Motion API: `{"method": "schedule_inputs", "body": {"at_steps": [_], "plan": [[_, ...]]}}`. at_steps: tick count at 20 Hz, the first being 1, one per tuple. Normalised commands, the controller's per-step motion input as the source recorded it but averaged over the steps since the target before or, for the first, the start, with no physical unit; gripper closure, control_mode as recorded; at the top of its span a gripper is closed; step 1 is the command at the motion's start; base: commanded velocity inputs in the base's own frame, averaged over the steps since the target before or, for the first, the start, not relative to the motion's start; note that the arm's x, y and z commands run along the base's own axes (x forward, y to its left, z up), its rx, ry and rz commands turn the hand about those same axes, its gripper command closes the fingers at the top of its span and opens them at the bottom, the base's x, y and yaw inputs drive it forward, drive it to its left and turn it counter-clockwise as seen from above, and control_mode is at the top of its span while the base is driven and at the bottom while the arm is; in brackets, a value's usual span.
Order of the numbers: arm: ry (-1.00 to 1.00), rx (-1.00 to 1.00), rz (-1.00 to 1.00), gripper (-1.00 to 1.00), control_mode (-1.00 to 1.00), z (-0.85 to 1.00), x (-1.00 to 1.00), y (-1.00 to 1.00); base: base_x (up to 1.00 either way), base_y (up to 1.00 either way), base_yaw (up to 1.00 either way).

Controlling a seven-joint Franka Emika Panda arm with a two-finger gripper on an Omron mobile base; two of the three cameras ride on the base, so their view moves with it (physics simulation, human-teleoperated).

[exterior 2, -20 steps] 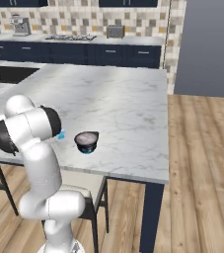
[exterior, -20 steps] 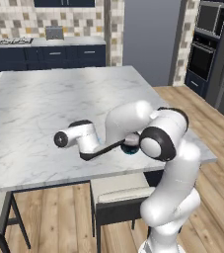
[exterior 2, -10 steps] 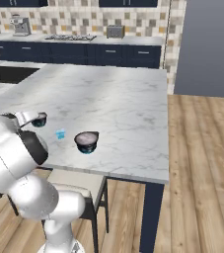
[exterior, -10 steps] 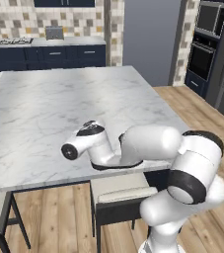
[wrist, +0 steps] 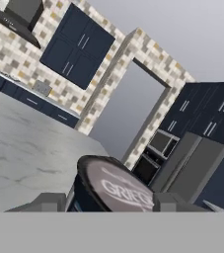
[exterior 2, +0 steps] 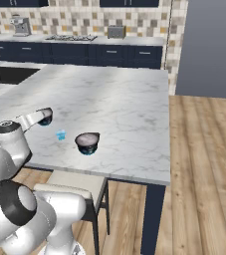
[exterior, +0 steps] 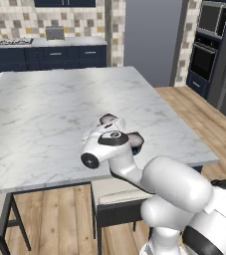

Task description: Stack the yogurt containers by placing the smaller containers on top of the larger containers.

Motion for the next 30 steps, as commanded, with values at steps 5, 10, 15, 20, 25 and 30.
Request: {"method": "schedule_inputs", "body": {"at_steps": [5,10,15,20,25,30], "plan": [[0.03,0.0,-0.06,1.0,-1.0,0.05,-0.08,-0.42,0.0,0.0,0.0],[0.11,0.0,-0.12,1.0,-1.0,0.0,-0.01,-0.12,0.0,0.0,0.0],[0.06,0.0,-0.17,1.0,-1.0,-0.04,0.0,-0.11,0.0,0.0,0.0],[0.03,0.0,-0.16,1.0,-1.0,-0.17,0.0,-0.32,0.0,0.0,0.0],[0.05,0.0,-0.12,1.0,-1.0,-0.29,0.01,-0.25,0.0,0.0,0.0],[0.06,-0.01,-0.05,1.0,-1.0,-0.26,0.09,-0.22,0.0,0.0,0.0]]}}
